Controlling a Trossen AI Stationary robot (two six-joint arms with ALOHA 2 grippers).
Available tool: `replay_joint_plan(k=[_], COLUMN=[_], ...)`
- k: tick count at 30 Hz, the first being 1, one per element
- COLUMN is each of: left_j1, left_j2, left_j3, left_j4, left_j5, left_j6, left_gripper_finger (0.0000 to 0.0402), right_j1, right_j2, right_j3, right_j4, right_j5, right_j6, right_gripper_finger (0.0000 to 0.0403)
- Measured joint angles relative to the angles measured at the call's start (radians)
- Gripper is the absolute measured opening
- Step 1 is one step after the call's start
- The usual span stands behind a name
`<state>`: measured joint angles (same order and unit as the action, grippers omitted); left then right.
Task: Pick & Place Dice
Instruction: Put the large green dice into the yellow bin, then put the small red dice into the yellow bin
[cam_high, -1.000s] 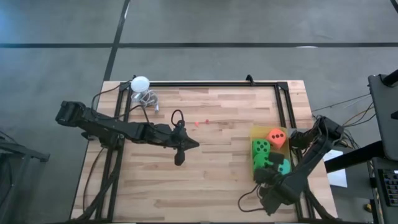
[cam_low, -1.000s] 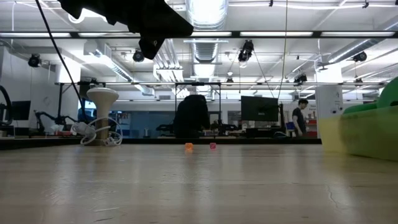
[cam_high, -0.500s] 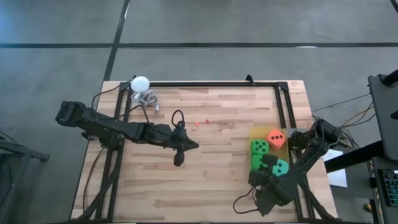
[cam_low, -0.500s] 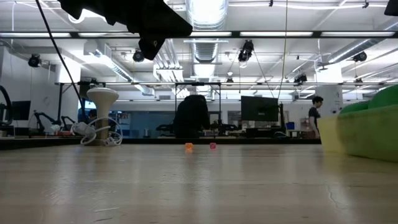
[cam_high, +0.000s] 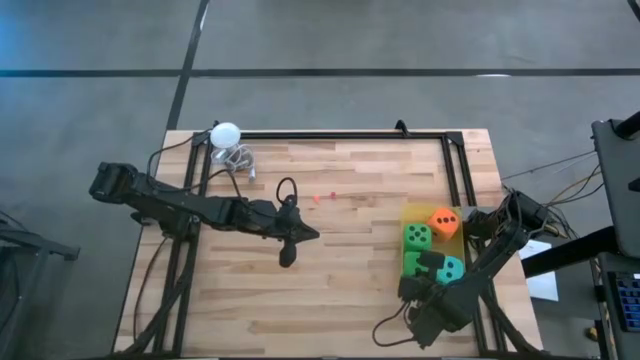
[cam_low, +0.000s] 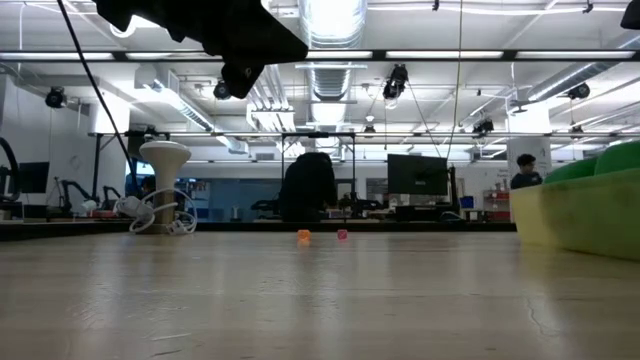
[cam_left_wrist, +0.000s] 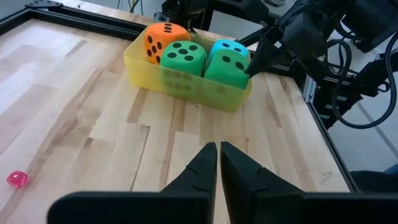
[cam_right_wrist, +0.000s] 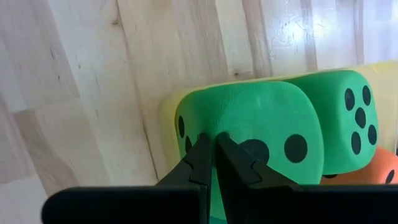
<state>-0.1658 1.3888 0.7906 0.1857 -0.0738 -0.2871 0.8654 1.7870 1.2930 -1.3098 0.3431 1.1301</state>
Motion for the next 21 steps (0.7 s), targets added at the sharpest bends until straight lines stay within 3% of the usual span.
replay_joint_plan(k=[6, 21], left_j1=[0.000, 0.000], left_j2=[0.000, 0.000], left_j3=[0.000, 0.000], left_j4=[-0.005, -0.006], left_j5=[0.000, 0.000], left_j6=[0.000, 0.000], left_gripper_finger=[0.0025, 0.0025], right_j1=[0.000, -0.001], right_j2=[0.000, 0.002], right_j3=[0.007, 0.101], right_j4=[-0.013, -0.099], right_j5=[0.004, 0.023], right_j6=[0.019, 0.020], right_gripper_finger=[0.0026, 0.0180])
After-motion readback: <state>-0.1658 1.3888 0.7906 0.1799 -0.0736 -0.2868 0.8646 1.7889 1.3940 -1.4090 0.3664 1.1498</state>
